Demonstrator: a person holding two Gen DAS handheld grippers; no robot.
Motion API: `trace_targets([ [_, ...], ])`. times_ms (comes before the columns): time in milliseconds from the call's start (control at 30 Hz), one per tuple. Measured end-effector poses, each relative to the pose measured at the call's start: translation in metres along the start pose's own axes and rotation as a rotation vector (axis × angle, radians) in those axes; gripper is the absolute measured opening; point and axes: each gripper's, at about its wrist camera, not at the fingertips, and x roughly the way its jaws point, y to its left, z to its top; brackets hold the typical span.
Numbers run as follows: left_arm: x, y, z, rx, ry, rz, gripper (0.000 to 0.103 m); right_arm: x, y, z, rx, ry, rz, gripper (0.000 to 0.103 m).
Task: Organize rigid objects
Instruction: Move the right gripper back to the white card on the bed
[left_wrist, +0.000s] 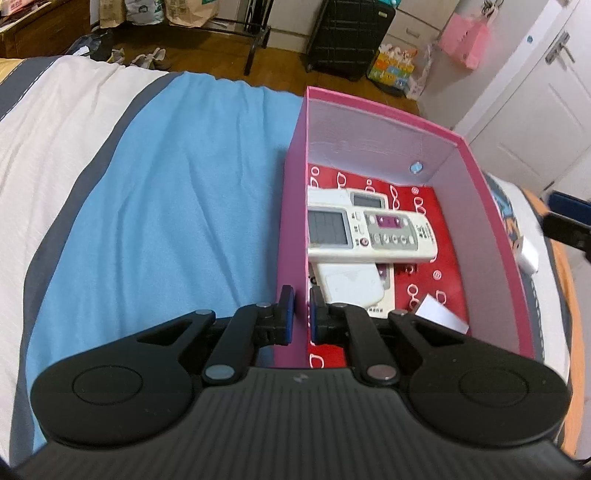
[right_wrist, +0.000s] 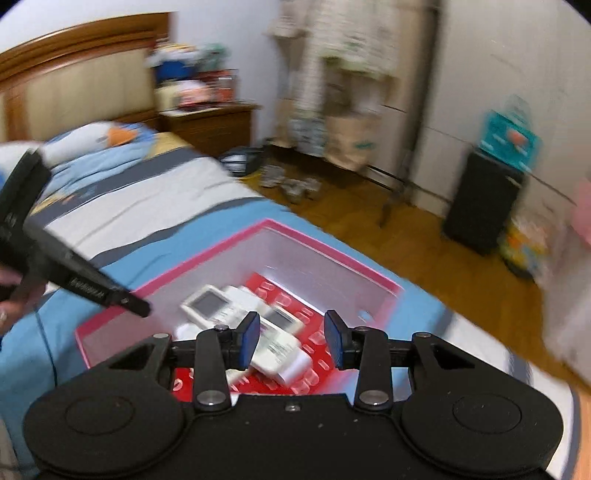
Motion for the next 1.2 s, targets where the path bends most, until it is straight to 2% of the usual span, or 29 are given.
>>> trace_targets([
  [133, 0.0, -0.005, -0.001, 0.027, 0.008, 0.023, 0.008, -0.016, -0.016, -0.013, 0.127, 0.048, 0.003, 0.043],
  [267, -0.001, -0.007, 0.001, 0.037, 0.029, 0.023, 0.008, -0.019, -0.036, -0.03, 0.293, 0.143, 0.004, 0.046],
  [400, -0.001, -0.008, 0.001, 0.073, 0.049, 0.015, 0.009, -0.005, -0.059, -0.053, 0.447, 0.235, -0.01, 0.048],
  [633, -0.001, -0.003, 0.001, 0.098, 0.062, -0.018, 0.009, 0.031, -0.086, -0.095, 0.575, 0.341, -0.046, 0.053],
  [733, 0.0, -0.001, 0.001, 0.103, 0.064, -0.031, 0.009, 0.055, -0.09, -0.113, 0.585, 0.392, -0.023, 0.055],
  [933, 0.0, -0.002, 0.001, 0.117, 0.062, -0.029, 0.009, 0.086, -0.085, -0.133, 0.511, 0.445, -0.068, 0.056],
  [1067, 0.001, -0.003, 0.0, 0.122, 0.06, -0.028, 0.009, 0.097, -0.079, -0.134, 0.432, 0.407, -0.094, 0.059],
  [1100, 0.001, -0.003, 0.0, 0.122, 0.06, -0.028, 0.009, 0.099, -0.076, -0.133, 0.393, 0.397, -0.113, 0.058],
  [1133, 0.001, -0.003, 0.0, 0.121, 0.06, -0.028, 0.009, 0.1, -0.074, -0.132, 0.362, 0.393, -0.13, 0.049],
  [1200, 0.001, -0.003, 0.0, 0.123, 0.059, -0.026, 0.009, 0.1, -0.068, -0.13, 0.297, 0.39, -0.152, 0.048],
])
